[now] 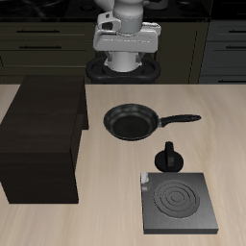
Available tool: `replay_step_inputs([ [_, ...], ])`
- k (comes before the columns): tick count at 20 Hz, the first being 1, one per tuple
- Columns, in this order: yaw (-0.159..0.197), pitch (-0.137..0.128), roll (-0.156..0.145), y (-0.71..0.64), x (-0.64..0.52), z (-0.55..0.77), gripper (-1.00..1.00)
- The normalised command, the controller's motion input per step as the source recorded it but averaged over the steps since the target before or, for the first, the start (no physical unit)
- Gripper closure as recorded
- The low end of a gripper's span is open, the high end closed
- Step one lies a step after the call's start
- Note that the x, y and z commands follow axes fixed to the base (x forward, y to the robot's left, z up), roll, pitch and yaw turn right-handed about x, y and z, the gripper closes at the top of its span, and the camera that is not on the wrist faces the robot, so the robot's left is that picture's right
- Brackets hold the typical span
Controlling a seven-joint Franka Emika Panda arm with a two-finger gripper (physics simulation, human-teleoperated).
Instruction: Place the frypan on top of the shelf
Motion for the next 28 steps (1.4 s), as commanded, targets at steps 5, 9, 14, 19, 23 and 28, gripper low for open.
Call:
replay_step_inputs([
  [5,-0.029,0.02,-0.005,0.37,-0.09,-0.12,-1.0],
  [9,0.003,-0.004,0.006,0.46,-0.1,-0.06,-1.0],
  [14,-0.018,-0.001,-0.003,0.25,-0.03,0.03,-1.0],
  [19,0.018,0.005,-0.007,0.31,-0.06,-0.11,-1.0],
  [23,0.087,-0.013,0.042,0.6,-0.15,-0.22,-1.0],
  [28,0.042,-0.033,-0.027,0.22,0.01,-0.11,-1.0],
])
